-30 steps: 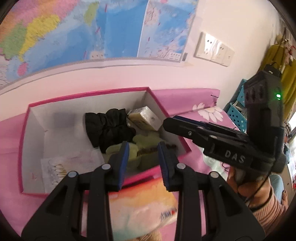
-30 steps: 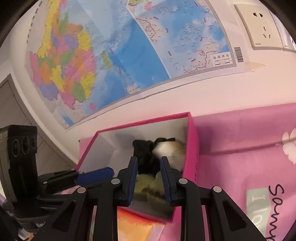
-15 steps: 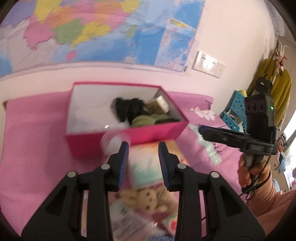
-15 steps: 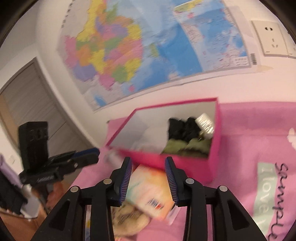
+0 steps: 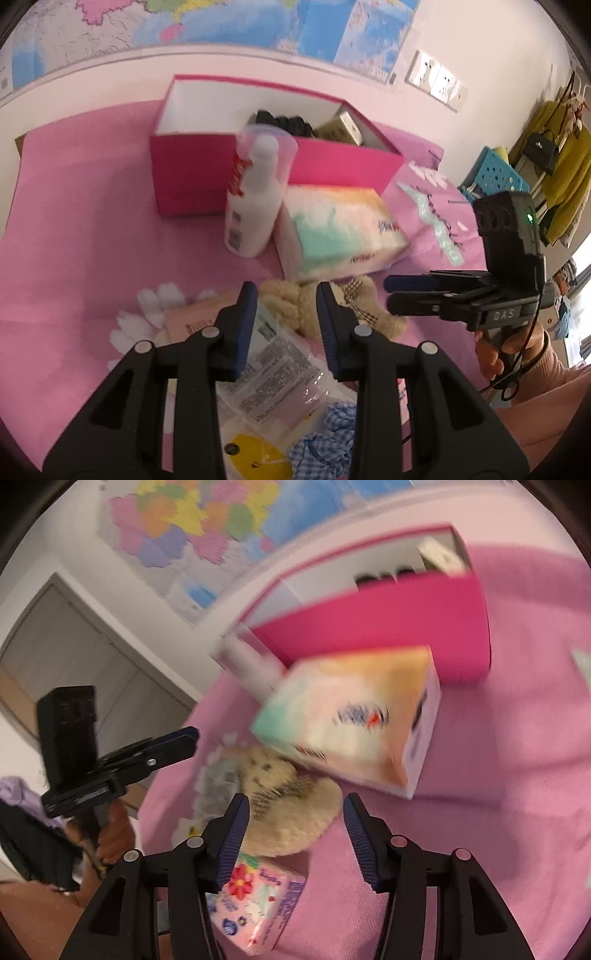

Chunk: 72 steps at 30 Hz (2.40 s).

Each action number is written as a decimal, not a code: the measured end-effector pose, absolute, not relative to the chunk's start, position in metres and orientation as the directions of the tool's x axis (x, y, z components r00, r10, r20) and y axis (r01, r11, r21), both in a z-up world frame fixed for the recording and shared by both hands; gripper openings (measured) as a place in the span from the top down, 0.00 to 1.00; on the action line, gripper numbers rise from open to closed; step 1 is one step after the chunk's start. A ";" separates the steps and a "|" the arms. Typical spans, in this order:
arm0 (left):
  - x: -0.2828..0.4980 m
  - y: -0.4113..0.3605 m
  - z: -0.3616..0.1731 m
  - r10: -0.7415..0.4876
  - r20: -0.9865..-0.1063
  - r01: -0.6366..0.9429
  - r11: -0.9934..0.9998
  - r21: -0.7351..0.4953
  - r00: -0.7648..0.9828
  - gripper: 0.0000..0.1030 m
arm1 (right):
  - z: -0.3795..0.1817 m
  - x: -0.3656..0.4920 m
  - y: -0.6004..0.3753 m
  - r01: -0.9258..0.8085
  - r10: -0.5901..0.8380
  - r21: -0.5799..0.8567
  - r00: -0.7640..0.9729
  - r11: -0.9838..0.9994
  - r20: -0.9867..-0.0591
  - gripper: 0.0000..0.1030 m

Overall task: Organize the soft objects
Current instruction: 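Move the open right gripper back over the beige teddy bear, then grasp the beige teddy bear with the right gripper and lift it, then carry the teddy bear into the pink box and open the right gripper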

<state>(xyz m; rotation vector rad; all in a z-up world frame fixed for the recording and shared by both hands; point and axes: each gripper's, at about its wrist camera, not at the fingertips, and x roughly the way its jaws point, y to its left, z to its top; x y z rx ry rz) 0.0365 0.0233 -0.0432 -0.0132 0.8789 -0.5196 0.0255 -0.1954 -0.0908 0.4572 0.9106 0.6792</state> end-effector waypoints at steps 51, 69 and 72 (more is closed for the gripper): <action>0.028 -0.035 -0.062 -0.620 -0.722 0.570 0.727 -0.382 0.307 0.55 | -0.078 0.009 -0.211 -0.398 0.659 0.532 0.548 0.748 -0.516 0.85; 0.067 -0.017 0.065 -0.552 -0.568 0.567 0.805 -0.174 0.610 0.55 | 0.046 0.043 -0.209 -0.553 0.676 0.400 0.664 0.731 -0.320 0.85; 0.095 -0.013 0.065 -0.515 -0.578 0.533 0.831 -0.157 0.633 0.55 | 0.056 0.063 -0.204 -0.557 0.676 0.394 0.671 0.731 -0.306 0.85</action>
